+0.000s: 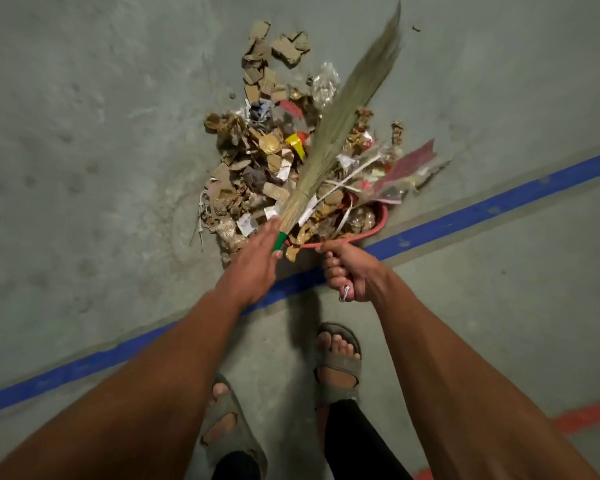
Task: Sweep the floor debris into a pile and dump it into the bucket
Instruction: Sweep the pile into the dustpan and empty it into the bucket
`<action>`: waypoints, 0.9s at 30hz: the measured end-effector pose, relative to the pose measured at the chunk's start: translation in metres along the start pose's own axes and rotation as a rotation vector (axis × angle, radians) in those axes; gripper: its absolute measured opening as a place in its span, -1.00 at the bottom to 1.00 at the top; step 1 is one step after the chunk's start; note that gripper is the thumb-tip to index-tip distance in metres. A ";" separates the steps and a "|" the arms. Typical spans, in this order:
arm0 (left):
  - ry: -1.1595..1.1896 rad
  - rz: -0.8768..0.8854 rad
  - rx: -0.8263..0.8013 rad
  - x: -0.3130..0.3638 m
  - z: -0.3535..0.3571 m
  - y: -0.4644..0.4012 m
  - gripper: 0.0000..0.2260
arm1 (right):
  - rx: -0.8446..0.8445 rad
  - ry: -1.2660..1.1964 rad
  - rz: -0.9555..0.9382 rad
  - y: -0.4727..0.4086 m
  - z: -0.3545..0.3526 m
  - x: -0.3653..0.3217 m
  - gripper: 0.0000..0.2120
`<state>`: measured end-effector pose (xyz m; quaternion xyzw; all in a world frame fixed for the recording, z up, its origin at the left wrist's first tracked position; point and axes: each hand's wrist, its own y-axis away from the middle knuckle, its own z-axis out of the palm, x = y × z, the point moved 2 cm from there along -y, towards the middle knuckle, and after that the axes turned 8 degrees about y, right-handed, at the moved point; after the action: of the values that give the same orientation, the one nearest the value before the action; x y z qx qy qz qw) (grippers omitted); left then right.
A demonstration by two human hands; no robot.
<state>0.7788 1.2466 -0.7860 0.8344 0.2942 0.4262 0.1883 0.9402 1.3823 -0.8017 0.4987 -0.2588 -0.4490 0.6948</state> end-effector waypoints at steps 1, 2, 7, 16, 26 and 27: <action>0.006 -0.006 0.021 0.003 0.001 0.008 -0.35 | 0.007 -0.011 0.002 0.002 0.000 0.006 -0.65; 0.015 -0.011 0.047 0.007 0.000 0.015 -0.36 | 0.013 -0.022 0.002 0.005 -0.001 0.013 -0.65; -0.002 0.008 0.057 0.022 -0.009 0.044 -0.35 | 0.003 -0.042 0.023 0.027 0.004 0.027 -0.64; -0.101 0.016 -0.089 0.070 -0.039 0.081 -0.38 | 0.005 -0.073 0.034 0.098 0.027 0.019 -0.63; -0.140 0.029 -0.153 0.158 -0.092 0.138 -0.40 | -0.031 -0.130 0.024 0.217 0.045 0.021 -0.67; -0.149 0.031 -0.151 0.167 -0.095 0.143 -0.39 | -0.039 -0.134 0.016 0.226 0.046 0.021 -0.68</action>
<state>0.8251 1.2529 -0.5507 0.8518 0.2333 0.3867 0.2654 0.9955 1.3653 -0.5773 0.4520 -0.2998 -0.4808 0.6890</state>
